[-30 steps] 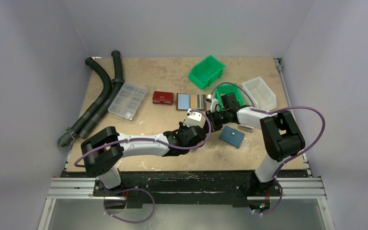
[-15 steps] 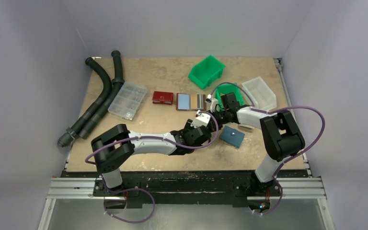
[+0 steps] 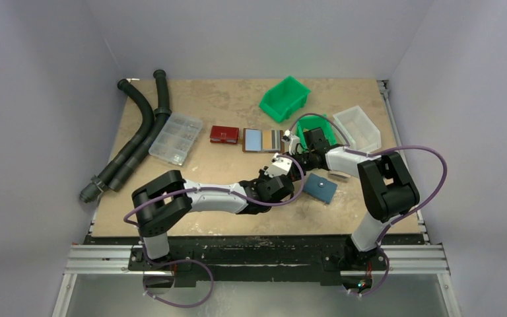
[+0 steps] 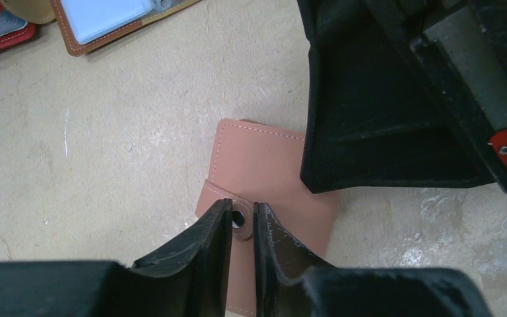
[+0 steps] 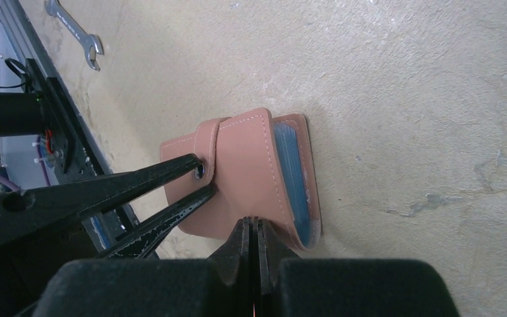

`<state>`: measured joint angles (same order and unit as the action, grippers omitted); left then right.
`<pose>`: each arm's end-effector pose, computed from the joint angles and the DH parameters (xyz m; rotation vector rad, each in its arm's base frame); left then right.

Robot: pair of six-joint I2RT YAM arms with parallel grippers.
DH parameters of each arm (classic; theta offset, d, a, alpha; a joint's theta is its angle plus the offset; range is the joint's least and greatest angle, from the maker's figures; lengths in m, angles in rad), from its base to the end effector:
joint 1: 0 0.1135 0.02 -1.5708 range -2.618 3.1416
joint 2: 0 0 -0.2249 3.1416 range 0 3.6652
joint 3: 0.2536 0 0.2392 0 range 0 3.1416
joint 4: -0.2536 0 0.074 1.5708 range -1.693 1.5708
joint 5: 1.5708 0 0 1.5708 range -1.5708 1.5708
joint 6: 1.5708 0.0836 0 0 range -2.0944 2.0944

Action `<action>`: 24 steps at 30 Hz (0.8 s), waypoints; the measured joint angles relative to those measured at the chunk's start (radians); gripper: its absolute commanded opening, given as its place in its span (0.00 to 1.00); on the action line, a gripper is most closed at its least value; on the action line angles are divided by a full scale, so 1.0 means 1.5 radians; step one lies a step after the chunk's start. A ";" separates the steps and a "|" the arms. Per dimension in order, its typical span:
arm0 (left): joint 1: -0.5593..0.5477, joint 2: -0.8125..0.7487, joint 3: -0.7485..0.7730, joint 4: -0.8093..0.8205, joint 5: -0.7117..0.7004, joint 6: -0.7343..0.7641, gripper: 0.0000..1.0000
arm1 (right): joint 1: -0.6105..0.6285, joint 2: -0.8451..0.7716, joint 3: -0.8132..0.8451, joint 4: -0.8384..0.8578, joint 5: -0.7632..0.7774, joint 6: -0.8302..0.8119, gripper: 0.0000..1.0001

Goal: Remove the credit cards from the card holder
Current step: Open the card holder at the center of the board.

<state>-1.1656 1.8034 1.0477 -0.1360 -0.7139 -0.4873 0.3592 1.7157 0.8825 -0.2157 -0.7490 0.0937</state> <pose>0.1952 -0.3163 0.1105 0.4546 2.1521 -0.0156 0.2796 0.1658 0.0878 -0.6091 2.5182 1.1414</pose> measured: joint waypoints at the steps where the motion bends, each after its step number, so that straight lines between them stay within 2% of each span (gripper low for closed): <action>1: -0.001 0.000 0.000 0.000 -0.002 0.001 0.13 | 0.000 0.000 0.000 0.000 0.000 0.000 0.00; 3: -0.001 0.000 0.000 0.003 -0.008 0.001 0.00 | 0.000 0.000 0.000 0.001 0.000 0.000 0.00; 17: 0.014 -0.008 -0.023 -0.014 -0.088 0.001 0.00 | 0.002 0.023 0.000 -0.011 0.042 -0.006 0.00; 24: 0.040 -0.036 -0.054 -0.020 -0.089 0.002 0.00 | 0.002 0.022 0.000 -0.015 0.036 -0.014 0.00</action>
<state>-1.1049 1.7489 0.9661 -0.1658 -0.8467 -0.4850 0.3622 1.7493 0.8825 -0.2386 -0.6956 0.0723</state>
